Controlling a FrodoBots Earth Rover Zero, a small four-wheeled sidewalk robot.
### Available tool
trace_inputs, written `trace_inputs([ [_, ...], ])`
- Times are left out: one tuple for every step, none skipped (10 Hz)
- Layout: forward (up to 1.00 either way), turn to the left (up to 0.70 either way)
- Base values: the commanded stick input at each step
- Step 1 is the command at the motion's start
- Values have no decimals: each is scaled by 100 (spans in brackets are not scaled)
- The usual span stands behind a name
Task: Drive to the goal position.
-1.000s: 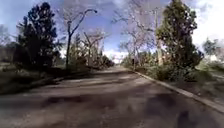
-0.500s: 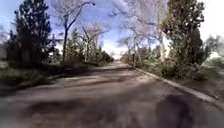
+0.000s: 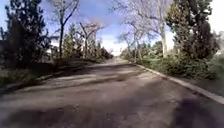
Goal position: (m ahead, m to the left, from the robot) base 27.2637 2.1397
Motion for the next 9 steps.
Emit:
trace_inputs([
  [100,-1],
  [100,0],
  [100,0],
  [100,0],
  [100,0],
  [100,0],
  [100,0],
  [100,0],
  [100,0],
])
